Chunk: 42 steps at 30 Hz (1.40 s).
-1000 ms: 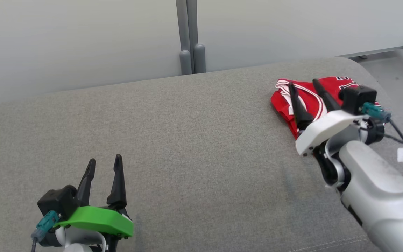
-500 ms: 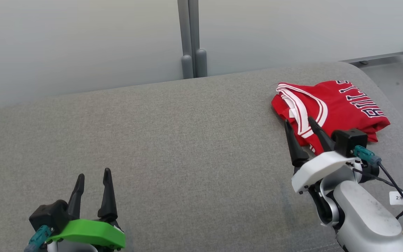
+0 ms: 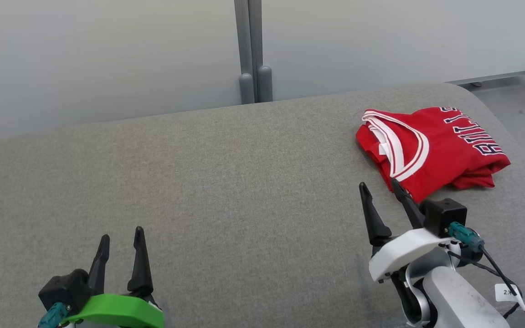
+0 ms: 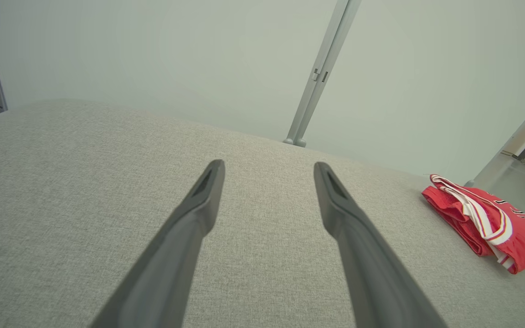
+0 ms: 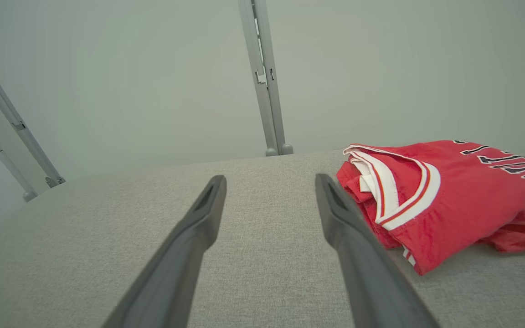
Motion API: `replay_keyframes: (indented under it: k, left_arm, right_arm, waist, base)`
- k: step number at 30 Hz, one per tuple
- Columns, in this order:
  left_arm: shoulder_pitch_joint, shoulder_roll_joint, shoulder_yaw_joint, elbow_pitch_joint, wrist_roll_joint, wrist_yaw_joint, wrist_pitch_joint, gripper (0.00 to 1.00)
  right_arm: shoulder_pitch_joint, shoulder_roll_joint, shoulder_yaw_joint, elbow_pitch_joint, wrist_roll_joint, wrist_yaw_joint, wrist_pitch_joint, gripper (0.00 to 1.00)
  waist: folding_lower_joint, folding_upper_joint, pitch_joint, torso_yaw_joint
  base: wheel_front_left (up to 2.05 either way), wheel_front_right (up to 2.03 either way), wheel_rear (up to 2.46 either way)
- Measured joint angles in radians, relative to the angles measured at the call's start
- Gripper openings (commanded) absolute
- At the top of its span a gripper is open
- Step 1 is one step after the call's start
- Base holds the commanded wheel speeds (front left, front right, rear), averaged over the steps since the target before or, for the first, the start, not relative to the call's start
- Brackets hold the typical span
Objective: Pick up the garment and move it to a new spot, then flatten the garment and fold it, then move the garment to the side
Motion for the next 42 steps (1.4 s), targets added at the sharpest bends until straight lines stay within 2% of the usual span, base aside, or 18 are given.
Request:
replay_keyframes:
  k: [14, 35, 36, 42]
  left_arm:
    - [0.017, -0.003, 0.010, 0.000, 0.033, 0.004, -0.002, 1.00]
    - [0.019, -0.005, 0.029, 0.000, 0.063, 0.004, -0.010, 1.00]
    - [0.019, -0.005, 0.033, 0.001, 0.063, 0.004, -0.010, 0.00]
    - [0.035, -0.013, 0.024, 0.054, 0.060, 0.004, -0.007, 0.00]
  right_arm:
    - [0.050, 0.024, -0.027, -0.044, -0.065, 0.000, 0.000, 1.00]
    - [0.099, 0.051, -0.056, -0.077, -0.096, 0.000, 0.000, 1.00]
    - [0.102, 0.051, -0.057, -0.077, -0.098, 0.000, 0.000, 0.00]
    - [0.151, 0.054, -0.052, -0.033, -0.095, 0.002, 0.001, 0.00]
  waist:
    - [0.0000, 0.0000, 0.001, 0.024]
    - [0.0000, 0.0000, 0.005, 0.030]
    - [0.0000, 0.0000, 0.005, 0.031]
    - [0.0000, 0.0000, 0.005, 0.031]
  base:
    - [0.00, 0.00, 0.00]
    - [0.00, 0.00, 0.00]
    - [0.00, 0.00, 0.00]
    - [0.00, 0.00, 0.00]
